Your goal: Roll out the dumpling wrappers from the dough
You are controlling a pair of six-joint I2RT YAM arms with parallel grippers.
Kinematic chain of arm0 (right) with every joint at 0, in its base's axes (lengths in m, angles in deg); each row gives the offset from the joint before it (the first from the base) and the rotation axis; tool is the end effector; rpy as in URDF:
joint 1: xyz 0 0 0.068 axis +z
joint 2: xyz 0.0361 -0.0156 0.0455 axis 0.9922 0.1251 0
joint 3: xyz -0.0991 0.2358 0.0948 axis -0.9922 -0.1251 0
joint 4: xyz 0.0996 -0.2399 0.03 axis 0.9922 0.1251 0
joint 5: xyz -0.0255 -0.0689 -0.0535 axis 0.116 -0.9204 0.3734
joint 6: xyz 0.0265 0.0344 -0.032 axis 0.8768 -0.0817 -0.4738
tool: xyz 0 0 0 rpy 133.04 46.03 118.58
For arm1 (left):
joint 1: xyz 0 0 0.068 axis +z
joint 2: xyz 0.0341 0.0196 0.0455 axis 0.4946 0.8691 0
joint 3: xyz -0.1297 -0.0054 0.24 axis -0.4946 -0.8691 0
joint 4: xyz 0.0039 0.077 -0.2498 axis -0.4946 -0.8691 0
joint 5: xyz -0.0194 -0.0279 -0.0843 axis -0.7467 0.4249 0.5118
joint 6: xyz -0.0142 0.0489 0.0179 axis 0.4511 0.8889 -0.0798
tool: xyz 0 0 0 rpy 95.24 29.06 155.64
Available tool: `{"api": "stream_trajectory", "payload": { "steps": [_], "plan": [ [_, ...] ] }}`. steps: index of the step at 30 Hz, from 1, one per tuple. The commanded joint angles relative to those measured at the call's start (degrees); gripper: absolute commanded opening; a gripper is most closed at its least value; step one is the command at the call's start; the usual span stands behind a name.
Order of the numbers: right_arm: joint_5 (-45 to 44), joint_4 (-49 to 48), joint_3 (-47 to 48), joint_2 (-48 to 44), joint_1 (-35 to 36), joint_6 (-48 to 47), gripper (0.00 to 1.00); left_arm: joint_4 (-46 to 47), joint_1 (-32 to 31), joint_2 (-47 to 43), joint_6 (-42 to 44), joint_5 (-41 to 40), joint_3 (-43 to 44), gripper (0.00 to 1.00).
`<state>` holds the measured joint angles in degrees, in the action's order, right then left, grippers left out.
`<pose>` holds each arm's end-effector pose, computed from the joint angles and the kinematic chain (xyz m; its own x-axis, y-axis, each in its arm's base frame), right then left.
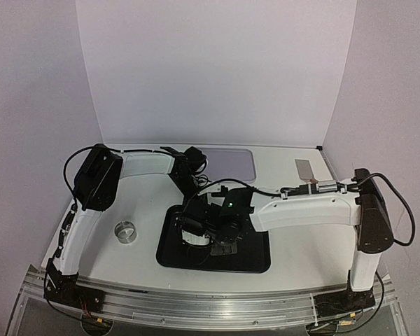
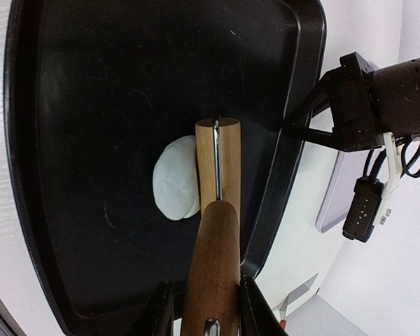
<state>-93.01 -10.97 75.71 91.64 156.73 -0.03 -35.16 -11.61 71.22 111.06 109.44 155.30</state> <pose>0.1302 0.3799 0.2181 0.1442 -0.9895 0.0103 -0.7863 -0.1209 -0.6059 0.3583 -0.3341 0.1336 0.0920 0.8580 -0.5054 0.9937 -0.1116 -0.0087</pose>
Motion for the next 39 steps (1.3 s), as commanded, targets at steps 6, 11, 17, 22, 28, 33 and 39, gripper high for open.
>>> {"api": "stream_trajectory", "payload": {
  "steps": [6,11,17,22,28,33,39],
  "plan": [
    [17.0,5.2,-10.7,-3.0,3.9,4.2,0.00,2.1,0.2,1.2,2.4,-8.5,-2.5,0.00],
    [17.7,5.1,-8.5,0.5,3.0,1.5,0.00,2.8,0.2,1.4,2.7,-9.8,-2.3,0.00],
    [18.6,3.2,-6.3,6.1,-0.5,-1.0,0.00,2.8,0.2,1.2,2.5,-10.3,-2.3,0.00],
    [18.6,3.1,-8.5,2.8,0.0,1.5,0.00,2.9,0.2,1.3,2.5,-10.5,-1.8,0.00],
    [15.6,5.0,-11.4,-2.5,3.1,6.3,0.00,3.0,0.2,1.9,2.3,-10.8,-1.1,0.00],
    [7.9,5.0,-4.0,1.4,-2.3,11.0,0.00,2.7,0.2,1.8,2.3,-10.5,-1.4,0.00],
    [3.8,4.8,7.0,2.1,-6.5,13.0,0.00,2.6,0.2,1.3,2.3,-10.1,-2.3,0.00]
  ]
}}
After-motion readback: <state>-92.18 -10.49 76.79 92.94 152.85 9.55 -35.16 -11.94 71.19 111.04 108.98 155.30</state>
